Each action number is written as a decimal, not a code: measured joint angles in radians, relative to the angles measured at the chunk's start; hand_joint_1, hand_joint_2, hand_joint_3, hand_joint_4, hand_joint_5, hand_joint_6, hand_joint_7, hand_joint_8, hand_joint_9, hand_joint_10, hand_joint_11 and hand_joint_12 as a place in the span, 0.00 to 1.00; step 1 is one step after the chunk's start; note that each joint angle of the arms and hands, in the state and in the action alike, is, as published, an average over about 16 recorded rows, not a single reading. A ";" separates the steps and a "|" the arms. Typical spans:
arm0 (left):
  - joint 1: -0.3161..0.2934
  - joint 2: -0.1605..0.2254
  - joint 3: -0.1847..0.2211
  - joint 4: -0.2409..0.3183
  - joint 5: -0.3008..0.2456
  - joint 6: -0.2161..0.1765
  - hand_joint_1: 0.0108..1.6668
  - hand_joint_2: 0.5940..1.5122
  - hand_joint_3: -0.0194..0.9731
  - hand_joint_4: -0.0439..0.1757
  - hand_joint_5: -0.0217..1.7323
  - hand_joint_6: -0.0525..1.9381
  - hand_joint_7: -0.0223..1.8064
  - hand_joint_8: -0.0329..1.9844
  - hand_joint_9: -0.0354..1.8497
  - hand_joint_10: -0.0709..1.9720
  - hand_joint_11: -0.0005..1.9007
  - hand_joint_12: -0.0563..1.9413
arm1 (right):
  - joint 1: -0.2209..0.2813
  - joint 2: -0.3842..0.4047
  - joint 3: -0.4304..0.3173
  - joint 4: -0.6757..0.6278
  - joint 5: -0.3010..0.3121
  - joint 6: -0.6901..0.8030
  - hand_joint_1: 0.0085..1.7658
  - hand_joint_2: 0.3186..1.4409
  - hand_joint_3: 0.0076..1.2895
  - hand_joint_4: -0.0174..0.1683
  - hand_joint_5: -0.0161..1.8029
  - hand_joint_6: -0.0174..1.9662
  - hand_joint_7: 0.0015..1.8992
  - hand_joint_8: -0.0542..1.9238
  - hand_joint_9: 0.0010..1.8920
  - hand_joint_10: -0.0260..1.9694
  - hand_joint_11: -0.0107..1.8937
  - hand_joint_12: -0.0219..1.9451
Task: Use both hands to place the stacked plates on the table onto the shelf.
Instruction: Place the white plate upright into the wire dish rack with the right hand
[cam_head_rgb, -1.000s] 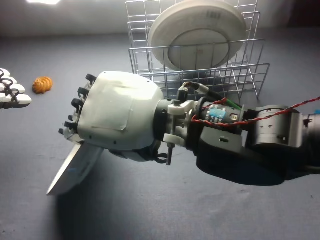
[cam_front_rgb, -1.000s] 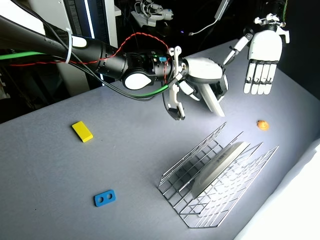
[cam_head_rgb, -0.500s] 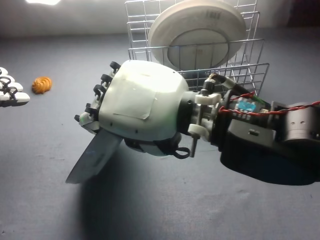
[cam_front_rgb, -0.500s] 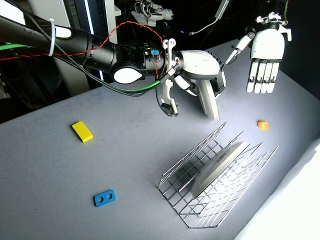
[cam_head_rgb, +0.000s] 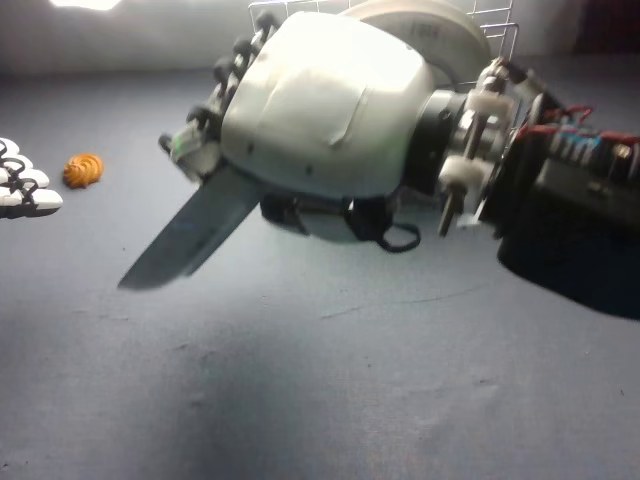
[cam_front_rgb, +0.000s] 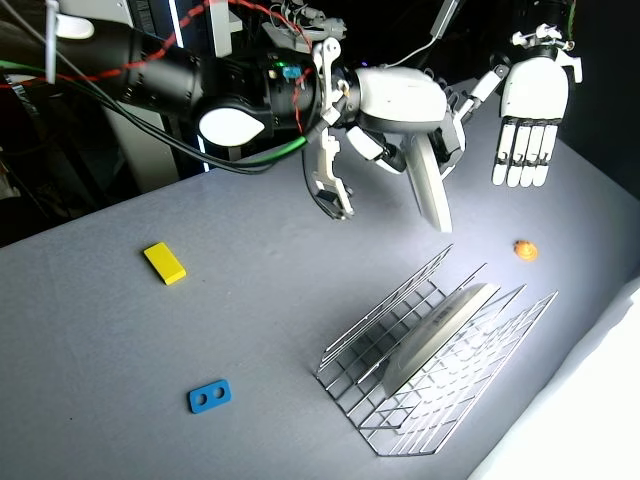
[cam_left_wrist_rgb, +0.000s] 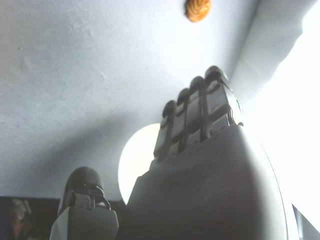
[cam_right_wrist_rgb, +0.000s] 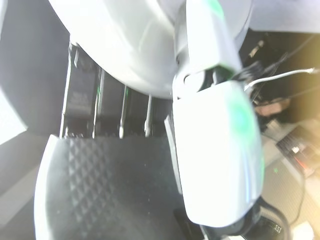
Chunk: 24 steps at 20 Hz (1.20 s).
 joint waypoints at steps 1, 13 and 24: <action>0.000 0.000 0.000 0.000 -0.001 0.000 0.00 0.54 0.03 0.21 0.02 0.03 0.02 0.02 0.03 0.04 0.01 0.03 | 0.013 0.014 -0.009 0.014 -0.003 0.000 0.75 0.60 0.01 0.10 0.45 0.58 0.52 0.51 0.54 0.54 0.49 0.56; -0.016 0.000 -0.004 0.044 -0.083 0.001 0.00 0.56 0.03 0.21 0.02 0.03 0.02 0.01 0.03 0.04 0.01 0.03 | 0.161 0.146 -0.061 0.291 -0.102 0.017 0.75 0.60 0.01 0.10 0.46 0.58 0.52 0.51 0.54 0.53 0.49 0.55; -0.162 0.004 -0.008 0.228 -0.313 0.001 0.00 0.56 0.03 0.21 0.02 0.03 0.02 0.02 0.03 0.04 0.01 0.03 | 0.209 0.184 -0.031 0.521 -0.159 0.030 0.76 0.60 0.01 0.09 0.48 0.55 0.53 0.50 0.54 0.52 0.49 0.56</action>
